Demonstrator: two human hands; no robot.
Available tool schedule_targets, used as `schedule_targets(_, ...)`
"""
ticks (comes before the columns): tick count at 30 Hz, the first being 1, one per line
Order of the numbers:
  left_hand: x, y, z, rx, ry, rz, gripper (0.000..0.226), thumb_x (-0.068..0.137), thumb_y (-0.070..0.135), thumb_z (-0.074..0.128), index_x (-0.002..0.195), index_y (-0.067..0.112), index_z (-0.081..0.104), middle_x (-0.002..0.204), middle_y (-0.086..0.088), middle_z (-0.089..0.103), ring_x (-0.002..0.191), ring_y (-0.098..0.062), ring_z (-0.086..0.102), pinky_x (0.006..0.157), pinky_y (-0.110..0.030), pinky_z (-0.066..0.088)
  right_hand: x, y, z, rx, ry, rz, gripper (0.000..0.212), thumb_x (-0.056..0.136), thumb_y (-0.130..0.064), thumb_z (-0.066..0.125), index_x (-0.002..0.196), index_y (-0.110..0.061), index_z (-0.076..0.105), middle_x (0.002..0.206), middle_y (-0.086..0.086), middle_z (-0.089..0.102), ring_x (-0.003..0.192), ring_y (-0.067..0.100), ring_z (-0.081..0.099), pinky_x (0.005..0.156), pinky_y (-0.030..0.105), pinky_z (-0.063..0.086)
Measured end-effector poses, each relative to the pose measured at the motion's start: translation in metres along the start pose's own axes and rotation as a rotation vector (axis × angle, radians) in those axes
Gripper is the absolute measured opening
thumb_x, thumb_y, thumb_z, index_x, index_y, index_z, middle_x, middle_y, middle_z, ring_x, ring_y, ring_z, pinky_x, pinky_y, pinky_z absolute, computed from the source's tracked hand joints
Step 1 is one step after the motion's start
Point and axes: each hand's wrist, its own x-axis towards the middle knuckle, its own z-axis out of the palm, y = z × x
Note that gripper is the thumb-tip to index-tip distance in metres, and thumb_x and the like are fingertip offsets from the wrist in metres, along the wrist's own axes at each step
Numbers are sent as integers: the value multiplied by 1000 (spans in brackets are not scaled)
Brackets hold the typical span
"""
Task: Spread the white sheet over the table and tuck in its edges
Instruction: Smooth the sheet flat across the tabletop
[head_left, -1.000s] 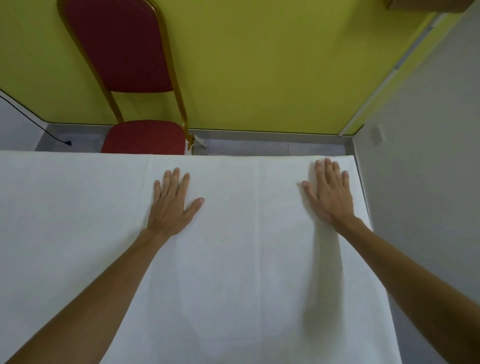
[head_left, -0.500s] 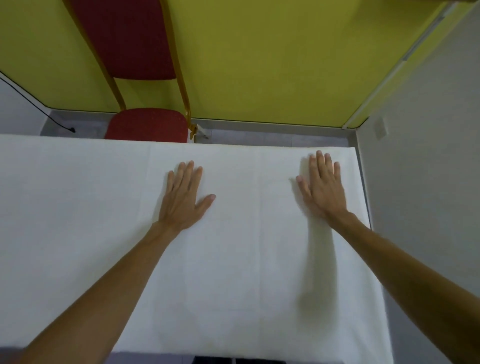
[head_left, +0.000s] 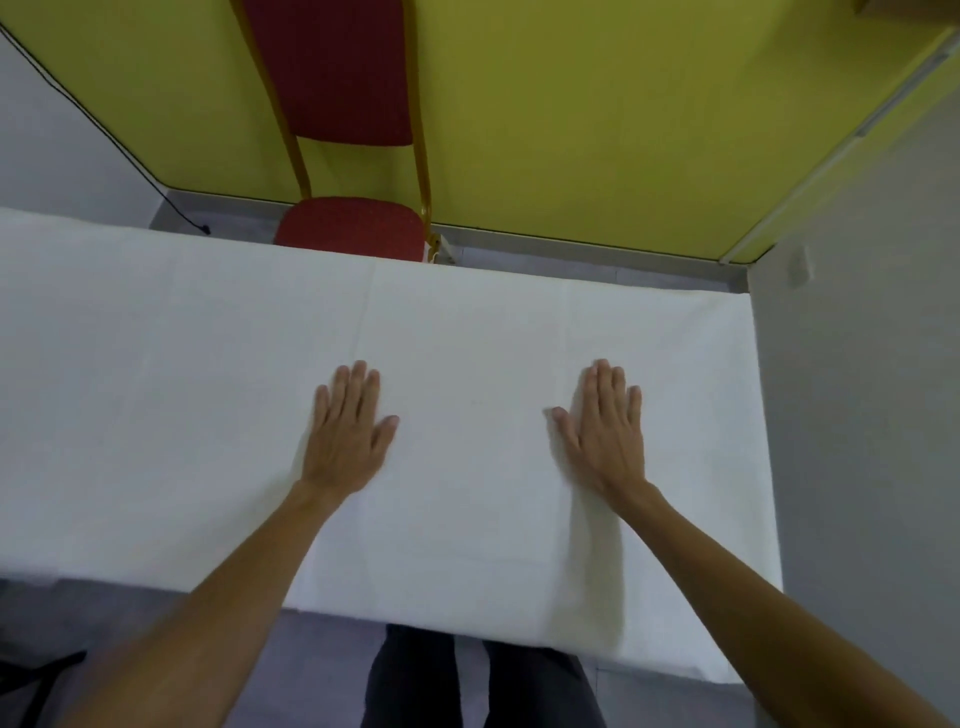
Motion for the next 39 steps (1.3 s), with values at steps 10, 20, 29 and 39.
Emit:
schedule_targets(10,-4,-14,0,-101,-47,264,60,103,38,26,153,4,30,162,-13,24,152,-29,17,122,-49,20,-23,-198,44,117,-23,37,71,107,-49,14,161,-4,7,169,12,-1,157,29,-3,128,49,-1)
schedule_targets(20,-56,-296,-36,-47,-40,72,73,99,51,25,154,3,27,163,-17,19,152,-33,15,122,-51,15,-22,-221,56,-59,-20,141,81,105,-60,22,161,-5,0,170,13,-3,157,27,-9,127,51,-2)
schedule_targets(29,-17,-223,-37,-187,-36,205,60,99,33,31,149,-1,36,159,-19,30,150,-33,23,119,-53,25,-2,-418,94,42,-26,-150,66,108,-42,21,159,0,21,167,17,16,156,32,14,127,47,3)
schedule_targets(39,-85,-404,-43,-46,-5,-1,68,101,47,31,157,9,21,165,-12,15,153,-29,11,123,-50,16,-7,-417,106,-46,-10,-148,71,107,-47,18,161,-3,7,170,14,3,158,30,0,127,51,8)
